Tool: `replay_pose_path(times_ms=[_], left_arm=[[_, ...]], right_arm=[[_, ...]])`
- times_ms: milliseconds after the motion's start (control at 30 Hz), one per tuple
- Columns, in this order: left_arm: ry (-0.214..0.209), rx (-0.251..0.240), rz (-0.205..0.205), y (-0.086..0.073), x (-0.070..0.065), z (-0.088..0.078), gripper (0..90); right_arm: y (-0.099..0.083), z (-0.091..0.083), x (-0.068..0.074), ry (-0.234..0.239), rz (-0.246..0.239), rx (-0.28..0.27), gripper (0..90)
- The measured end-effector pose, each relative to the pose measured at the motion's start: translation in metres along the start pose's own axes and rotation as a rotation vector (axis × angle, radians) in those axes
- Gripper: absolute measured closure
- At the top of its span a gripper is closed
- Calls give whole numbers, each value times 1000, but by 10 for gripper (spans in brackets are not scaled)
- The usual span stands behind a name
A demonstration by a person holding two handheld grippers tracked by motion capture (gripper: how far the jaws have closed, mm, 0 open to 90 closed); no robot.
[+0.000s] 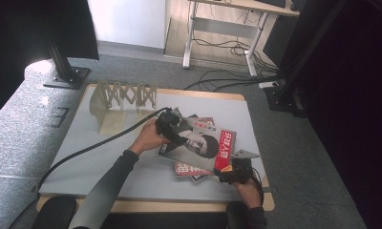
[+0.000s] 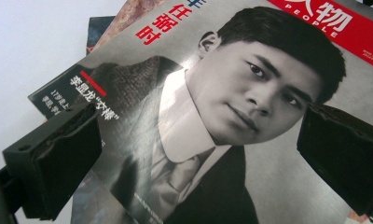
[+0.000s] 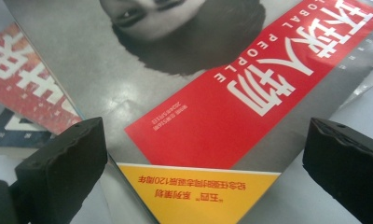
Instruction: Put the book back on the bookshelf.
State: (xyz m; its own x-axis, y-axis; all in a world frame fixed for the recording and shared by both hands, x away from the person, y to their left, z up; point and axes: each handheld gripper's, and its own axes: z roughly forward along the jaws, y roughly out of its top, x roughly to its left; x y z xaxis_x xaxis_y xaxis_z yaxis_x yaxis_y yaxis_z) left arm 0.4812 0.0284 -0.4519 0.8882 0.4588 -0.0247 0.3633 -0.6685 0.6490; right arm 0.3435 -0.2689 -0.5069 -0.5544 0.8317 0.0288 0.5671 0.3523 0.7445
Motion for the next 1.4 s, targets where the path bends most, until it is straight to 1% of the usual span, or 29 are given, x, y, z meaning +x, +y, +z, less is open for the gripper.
replay_pose_path(times_ms=[167,300,433,533,567,600,633,700,767,867,967,1000,1033,1167,1200,1233,1300,1400], left_arm=[[-10,-7,2,6,0,6,0],[3,17,30,11,1,13,0],[-4,6,33,15,2,18,0],[5,8,44,19,4,23,0],[10,7,49,20,5,25,0],[8,-3,42,21,7,29,0],[8,-3,42,21,7,29,0],[4,-10,29,22,10,33,0],[11,-14,32,22,13,38,0],[26,1,46,23,15,46,0],[22,-4,34,24,17,54,0],[14,-14,14,24,19,59,0],[14,-14,14,24,19,59,0],[19,-6,-2,24,25,68,0],[26,-2,-3,24,26,70,0],[32,4,8,24,27,71,0],[32,-12,-7,25,29,73,0],[32,-14,-11,27,33,75,0]], right_arm=[[-1,1,0,0,-5,3,0],[-2,1,-3,14,0,0,0],[-2,1,-4,18,0,-2,0],[-3,1,-5,7,2,-4,0],[-3,0,-7,1,9,-6,0],[-3,0,-8,2,11,-5,0],[-3,0,-8,2,11,-5,0],[-4,0,-8,5,18,-7,0],[-4,0,-8,7,18,-7,0],[-4,0,-8,8,18,-8,0],[-4,1,-9,10,19,-10,0],[-5,1,-9,11,20,-10,0],[-5,1,-9,12,19,-10,0],[-5,1,-9,13,19,-9,0],[-5,1,-9,13,17,-8,0],[-5,1,-9,15,19,-9,0],[-5,1,-9,15,19,-9,0],[-5,1,-9,14,17,-10,0]])
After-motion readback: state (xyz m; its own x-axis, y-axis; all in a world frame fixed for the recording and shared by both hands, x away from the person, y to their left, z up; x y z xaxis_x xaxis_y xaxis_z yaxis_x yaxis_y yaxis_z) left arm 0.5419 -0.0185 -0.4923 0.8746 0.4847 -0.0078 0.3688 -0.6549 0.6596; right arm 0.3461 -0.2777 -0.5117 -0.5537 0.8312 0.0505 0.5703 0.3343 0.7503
